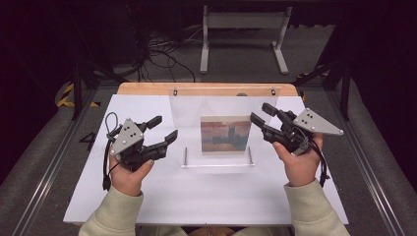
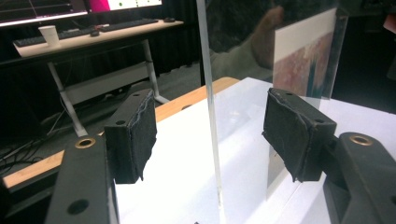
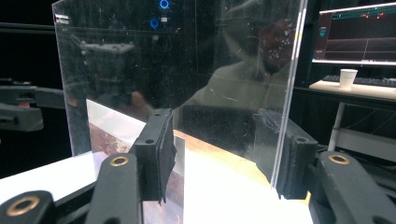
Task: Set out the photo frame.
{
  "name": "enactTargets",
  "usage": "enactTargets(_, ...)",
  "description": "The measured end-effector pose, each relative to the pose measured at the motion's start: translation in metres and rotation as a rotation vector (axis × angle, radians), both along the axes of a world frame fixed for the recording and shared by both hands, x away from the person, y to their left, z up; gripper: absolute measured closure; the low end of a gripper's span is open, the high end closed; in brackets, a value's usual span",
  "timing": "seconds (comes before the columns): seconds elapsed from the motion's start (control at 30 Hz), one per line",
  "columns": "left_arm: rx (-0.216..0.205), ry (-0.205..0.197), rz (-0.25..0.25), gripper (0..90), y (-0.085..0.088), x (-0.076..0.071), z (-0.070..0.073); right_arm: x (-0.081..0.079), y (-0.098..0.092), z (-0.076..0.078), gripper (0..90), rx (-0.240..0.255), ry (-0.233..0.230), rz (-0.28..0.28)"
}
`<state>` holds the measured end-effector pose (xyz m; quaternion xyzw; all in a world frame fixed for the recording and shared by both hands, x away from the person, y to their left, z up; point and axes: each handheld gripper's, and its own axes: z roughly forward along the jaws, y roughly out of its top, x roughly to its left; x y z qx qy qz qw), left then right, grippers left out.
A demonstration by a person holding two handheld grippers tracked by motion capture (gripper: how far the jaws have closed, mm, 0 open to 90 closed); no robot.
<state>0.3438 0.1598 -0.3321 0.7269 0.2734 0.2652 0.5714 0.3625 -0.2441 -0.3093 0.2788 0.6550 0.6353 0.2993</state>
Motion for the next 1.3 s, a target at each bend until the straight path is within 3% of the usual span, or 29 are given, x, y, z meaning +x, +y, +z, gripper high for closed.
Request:
enactTargets(0.2, 0.028, 0.055, 0.007, 33.3, 0.003, 0.008, -0.011, 0.014, 0.002, 0.003, 46.0, -0.004, 0.039, -0.02)
enactTargets(0.43, 0.059, 0.086, 0.014, 32.0, 0.008, 0.011, -0.019, 0.031, 0.003, 0.004, 44.1, -0.004, 0.077, -0.04)
enactTargets(0.63, 0.041, 0.114, 0.011, 31.9, 0.012, 0.013, -0.027, 0.035, 0.005, 0.005, 43.3, 0.01, 0.105, -0.048)
enactTargets(0.8, 0.05, 0.13, 0.011, 31.5, 0.016, 0.013, -0.032, 0.03, 0.004, 0.005, 42.9, -0.001, 0.106, -0.053)
enactTargets(0.93, 0.062, 0.137, 0.002, 29.4, 0.019, 0.011, -0.036, 0.022, 0.001, 0.004, 32.4, -0.058, 0.082, -0.08)
enactTargets(1.03, 0.061, 0.143, -0.003, 27.4, 0.021, 0.009, -0.038, 0.017, -0.005, 0.003, 29.4, -0.066, 0.074, -0.085)
enactTargets(1.3, 0.08, 0.16, 0.001, 22.9, 0.036, -0.003, -0.047, -0.013, -0.041, -0.005, 24.0, -0.091, 0.112, -0.106)
